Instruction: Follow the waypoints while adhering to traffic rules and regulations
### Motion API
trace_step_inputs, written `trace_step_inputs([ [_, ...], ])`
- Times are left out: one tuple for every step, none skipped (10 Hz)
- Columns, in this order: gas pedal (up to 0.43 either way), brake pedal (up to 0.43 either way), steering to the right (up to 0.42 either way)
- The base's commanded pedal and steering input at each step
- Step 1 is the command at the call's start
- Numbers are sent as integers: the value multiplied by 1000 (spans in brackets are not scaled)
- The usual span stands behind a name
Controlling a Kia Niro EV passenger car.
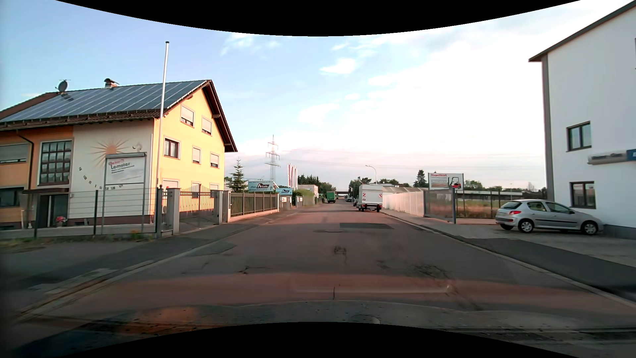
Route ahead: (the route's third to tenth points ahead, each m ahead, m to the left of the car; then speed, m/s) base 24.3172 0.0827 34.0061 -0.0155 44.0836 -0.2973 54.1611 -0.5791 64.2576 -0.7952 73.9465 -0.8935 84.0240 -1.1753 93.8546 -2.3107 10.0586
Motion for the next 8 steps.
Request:
trace_step_inputs([
  [20,0,2],
  [20,0,2],
  [20,0,2],
  [20,0,2],
  [20,0,2],
  [20,0,3],
  [20,0,3],
  [20,0,3],
])
